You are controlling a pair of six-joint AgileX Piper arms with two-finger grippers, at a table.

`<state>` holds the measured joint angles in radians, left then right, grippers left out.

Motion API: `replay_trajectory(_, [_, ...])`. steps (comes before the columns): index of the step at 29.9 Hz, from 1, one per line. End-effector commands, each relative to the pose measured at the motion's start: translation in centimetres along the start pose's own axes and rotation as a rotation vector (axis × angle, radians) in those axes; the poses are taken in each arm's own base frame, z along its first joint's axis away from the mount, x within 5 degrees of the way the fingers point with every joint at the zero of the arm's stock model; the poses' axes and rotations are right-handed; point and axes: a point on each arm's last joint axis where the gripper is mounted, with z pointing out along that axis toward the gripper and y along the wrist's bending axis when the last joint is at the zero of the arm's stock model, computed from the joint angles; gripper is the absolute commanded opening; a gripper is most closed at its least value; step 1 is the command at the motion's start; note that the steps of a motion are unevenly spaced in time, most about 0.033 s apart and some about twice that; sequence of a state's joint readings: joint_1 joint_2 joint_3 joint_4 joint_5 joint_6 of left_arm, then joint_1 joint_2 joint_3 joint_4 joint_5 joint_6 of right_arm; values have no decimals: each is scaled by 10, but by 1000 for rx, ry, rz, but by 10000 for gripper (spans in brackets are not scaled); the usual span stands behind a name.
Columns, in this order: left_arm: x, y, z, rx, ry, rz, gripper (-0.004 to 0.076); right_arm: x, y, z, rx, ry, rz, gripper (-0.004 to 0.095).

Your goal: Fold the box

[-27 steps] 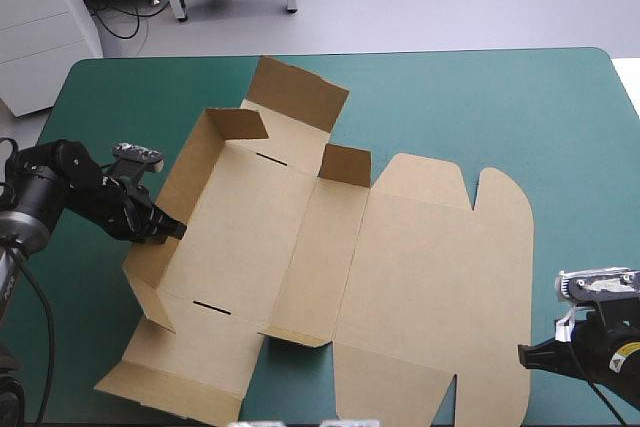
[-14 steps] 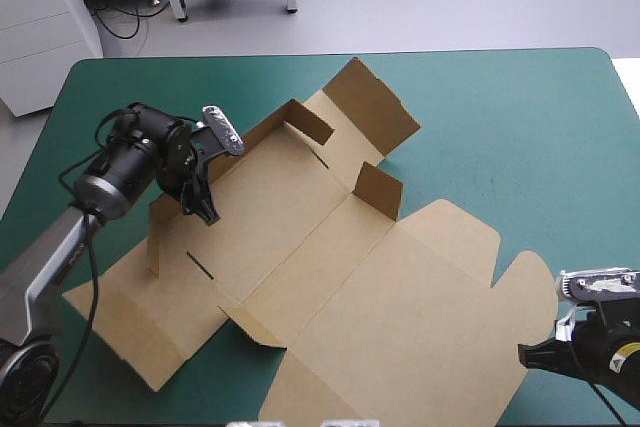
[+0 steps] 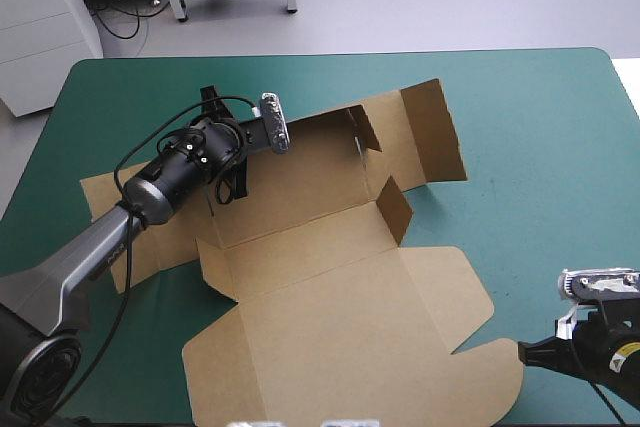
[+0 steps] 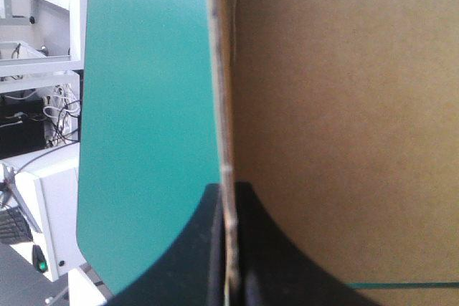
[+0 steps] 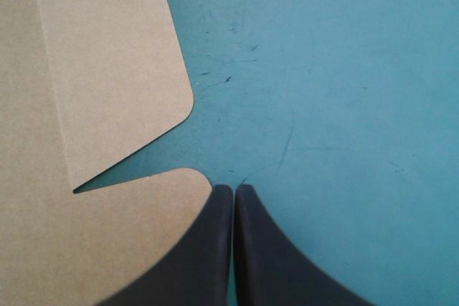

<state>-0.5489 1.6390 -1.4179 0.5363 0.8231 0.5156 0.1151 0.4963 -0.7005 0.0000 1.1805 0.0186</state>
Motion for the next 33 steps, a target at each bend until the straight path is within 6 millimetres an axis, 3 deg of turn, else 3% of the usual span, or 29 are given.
replay_trajectory(1, [-15,11,-32,-112,-93,17,-32,-8,0,-4,-1,-54,6,-6])
replay_trajectory(10, [-44,-21,-61,-288,-208,136,-32,-9,0,-4,3,-54,47,-6])
replay_trajectory(25, [-40,-105,-84,-615,-329,269,-32,-14,-3,-2,30,-88,84,-6])
replay_trajectory(29, [-40,-118,-83,-596,-350,272,-32,-24,-4,7,43,-48,101,-6])
replay_trajectory(33, [-38,-121,-80,-584,-334,271,-32,-51,-4,11,42,-46,99,-6])
